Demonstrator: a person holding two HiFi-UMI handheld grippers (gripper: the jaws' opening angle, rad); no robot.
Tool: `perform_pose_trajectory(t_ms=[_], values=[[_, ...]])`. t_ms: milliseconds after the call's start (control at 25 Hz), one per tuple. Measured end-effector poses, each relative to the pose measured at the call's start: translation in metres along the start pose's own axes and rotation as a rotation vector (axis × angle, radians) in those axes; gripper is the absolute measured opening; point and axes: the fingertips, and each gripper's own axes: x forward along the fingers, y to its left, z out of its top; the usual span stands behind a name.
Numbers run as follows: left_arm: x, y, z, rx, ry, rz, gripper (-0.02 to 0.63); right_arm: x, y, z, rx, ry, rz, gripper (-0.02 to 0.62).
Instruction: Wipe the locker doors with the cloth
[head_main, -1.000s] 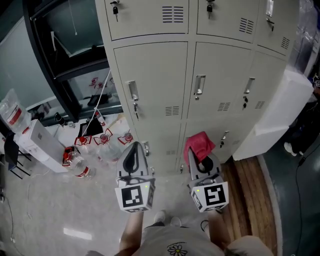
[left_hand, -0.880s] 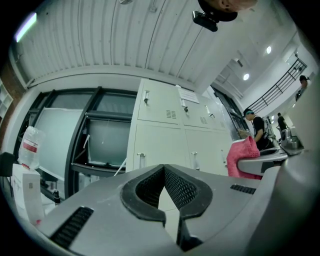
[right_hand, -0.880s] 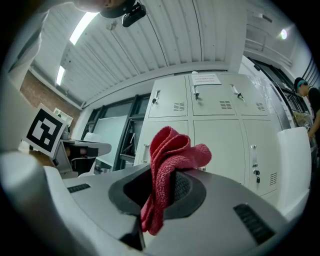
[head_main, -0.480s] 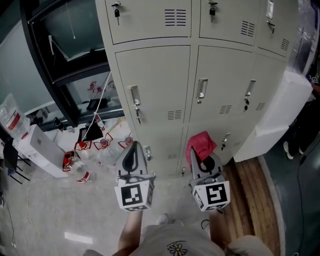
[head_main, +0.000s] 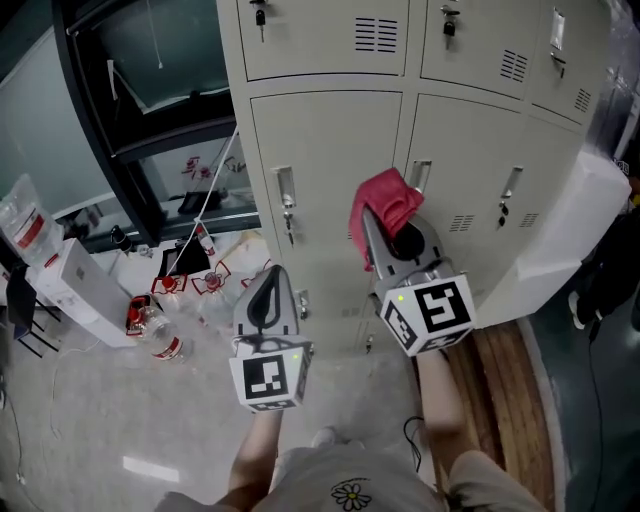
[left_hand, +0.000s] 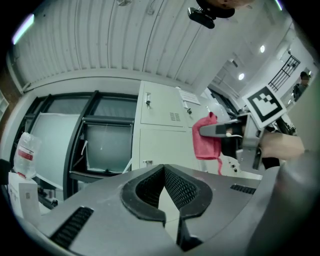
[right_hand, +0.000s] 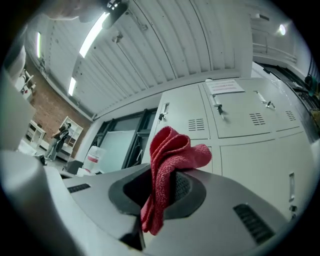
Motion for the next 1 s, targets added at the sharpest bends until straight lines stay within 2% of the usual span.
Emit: perform_pose_trajectory(t_ms=[240,440,720,1000], values=[[0.003,0.014,0.006,0.014,-0.018,0.012,0.016,0.069,0.004,0.027,0.028,-0.033,0.070,0.026],[0.005,0.028,0.010,0.014,-0.031,0.038,0.016,0.122,0.018,0.035,0.026,-0.018,0.137,0.026],[0.002,0.050,0.002,0.031,-0.008,0.075,0.017,0.184,0.044,0.036,-0.072,0.025,0.198,0.026],[-0.004,0.079,-0.003,0.042,0.003,0.135,0.017,0.217,0.047,0.037,-0.112,0.050,0.194,0.026]])
